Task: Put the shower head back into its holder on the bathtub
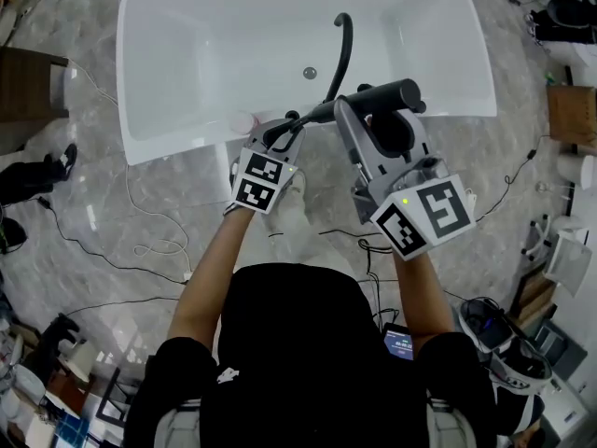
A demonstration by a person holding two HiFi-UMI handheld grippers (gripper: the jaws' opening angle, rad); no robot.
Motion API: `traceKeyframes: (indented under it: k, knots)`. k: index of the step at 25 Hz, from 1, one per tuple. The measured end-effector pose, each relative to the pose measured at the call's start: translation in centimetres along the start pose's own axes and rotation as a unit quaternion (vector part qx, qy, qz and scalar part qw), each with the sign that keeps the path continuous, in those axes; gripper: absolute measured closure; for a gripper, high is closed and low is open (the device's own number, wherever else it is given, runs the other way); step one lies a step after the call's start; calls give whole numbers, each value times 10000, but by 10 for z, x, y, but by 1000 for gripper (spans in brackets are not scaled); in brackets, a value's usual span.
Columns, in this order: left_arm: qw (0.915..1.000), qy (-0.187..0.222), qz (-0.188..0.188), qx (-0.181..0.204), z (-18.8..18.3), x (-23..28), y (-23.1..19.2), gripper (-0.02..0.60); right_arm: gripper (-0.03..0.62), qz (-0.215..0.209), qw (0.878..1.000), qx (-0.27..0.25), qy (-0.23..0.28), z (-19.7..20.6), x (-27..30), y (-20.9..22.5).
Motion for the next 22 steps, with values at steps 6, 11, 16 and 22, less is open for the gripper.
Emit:
traceKeyframes:
  k: [6, 11, 16, 22]
  knots:
    - [9995, -233, 1, -206, 24, 19, -10, 505, 454, -57, 9998, 96, -152, 22, 15, 7]
    - [9992, -344, 79, -200, 40, 31, -14, 485, 454, 25, 9996, -59, -271, 36, 22, 12]
    - [9989, -421, 87, -209, 53, 36, -17, 462, 454, 79, 9993, -55, -373, 49, 30, 21]
    - [9989, -349, -70, -296, 58, 32, -20, 529, 454, 68, 9983, -133, -570, 67, 42, 30]
Point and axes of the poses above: the fingertips, and each gripper's own axes: x forward along the fingers, y to its right, z out of its underside, the point moved 10 cm from there along -x, backward along the fingers, and after that the axes turned 8 degrees about -z, right-handed, at the moved point
